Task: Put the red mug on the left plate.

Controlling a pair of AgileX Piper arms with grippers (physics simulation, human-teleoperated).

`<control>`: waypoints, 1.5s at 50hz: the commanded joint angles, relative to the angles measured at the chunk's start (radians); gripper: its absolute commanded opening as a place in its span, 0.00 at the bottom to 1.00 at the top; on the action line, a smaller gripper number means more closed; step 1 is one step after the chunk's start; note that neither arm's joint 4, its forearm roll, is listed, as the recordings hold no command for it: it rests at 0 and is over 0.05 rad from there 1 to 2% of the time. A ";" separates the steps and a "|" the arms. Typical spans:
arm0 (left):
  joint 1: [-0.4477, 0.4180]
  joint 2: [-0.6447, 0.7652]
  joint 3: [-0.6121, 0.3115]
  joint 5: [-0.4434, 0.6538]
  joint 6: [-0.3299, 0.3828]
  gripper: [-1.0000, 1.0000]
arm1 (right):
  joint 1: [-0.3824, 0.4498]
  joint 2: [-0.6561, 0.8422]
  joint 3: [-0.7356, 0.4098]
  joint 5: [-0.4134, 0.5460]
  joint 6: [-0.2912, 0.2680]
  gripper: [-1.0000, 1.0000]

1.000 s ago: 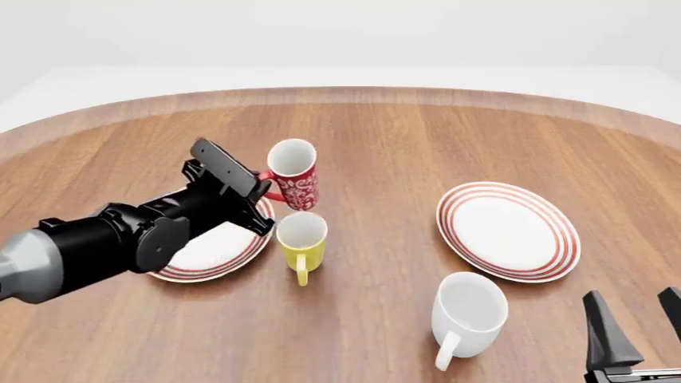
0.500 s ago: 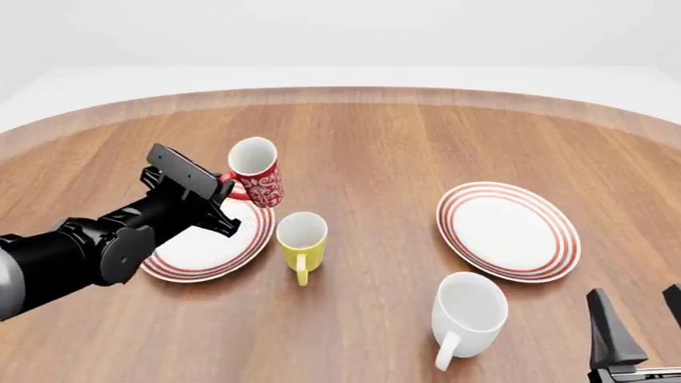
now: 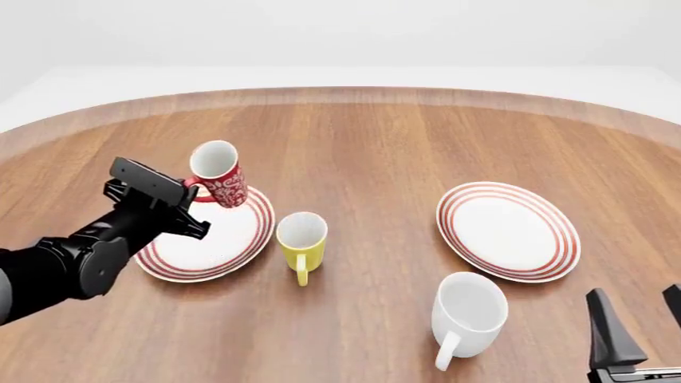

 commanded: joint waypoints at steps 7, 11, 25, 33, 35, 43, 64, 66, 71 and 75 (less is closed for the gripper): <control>0.097 0.054 0.045 -0.149 -0.012 0.00 | 0.006 0.000 0.017 -0.014 0.010 1.00; 0.103 0.064 0.055 -0.177 -0.009 0.00 | 0.007 0.000 -0.009 0.013 0.014 1.00; 0.136 0.115 0.090 -0.275 0.014 0.00 | 0.011 0.000 0.013 -0.013 0.014 1.00; 0.138 0.132 0.092 -0.285 0.018 0.00 | 0.014 0.000 0.007 -0.007 0.015 1.00; 0.140 0.140 0.091 -0.289 0.020 0.00 | 0.013 0.000 0.013 -0.013 0.016 1.00; 0.145 0.151 0.104 -0.302 0.021 0.00 | 0.012 0.000 0.015 -0.012 0.016 1.00; 0.153 0.188 0.138 -0.340 0.008 0.00 | 0.010 0.000 0.009 -0.008 0.022 1.00; 0.152 0.195 0.141 -0.345 0.006 0.00 | 0.011 0.000 0.009 -0.008 0.021 1.00; 0.153 0.217 0.142 -0.358 0.002 0.00 | 0.008 0.000 0.007 -0.004 0.024 1.00; 0.156 0.225 0.140 -0.359 0.003 0.00 | 0.009 0.000 0.008 -0.005 0.024 1.00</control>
